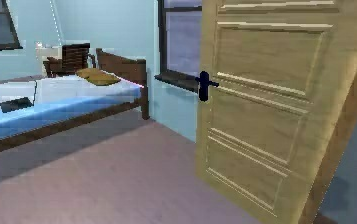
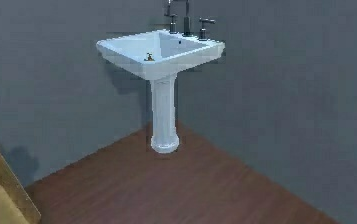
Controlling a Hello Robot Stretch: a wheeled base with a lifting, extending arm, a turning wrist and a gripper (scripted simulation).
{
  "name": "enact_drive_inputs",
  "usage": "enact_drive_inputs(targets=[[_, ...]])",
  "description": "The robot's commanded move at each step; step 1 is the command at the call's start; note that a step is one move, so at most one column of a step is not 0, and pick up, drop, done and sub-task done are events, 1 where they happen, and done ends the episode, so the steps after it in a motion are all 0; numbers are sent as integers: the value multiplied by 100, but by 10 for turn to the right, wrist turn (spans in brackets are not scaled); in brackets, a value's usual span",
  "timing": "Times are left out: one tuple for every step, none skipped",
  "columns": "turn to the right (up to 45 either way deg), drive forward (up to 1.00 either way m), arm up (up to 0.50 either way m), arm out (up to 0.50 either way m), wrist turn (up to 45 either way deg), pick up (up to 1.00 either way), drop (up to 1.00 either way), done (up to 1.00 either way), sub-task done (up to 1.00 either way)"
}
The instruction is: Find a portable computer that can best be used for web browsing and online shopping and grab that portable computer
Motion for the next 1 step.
enact_drive_inputs(targets=[[-390, 0, 0, 0, 0, 0, 0, 0, 0]])
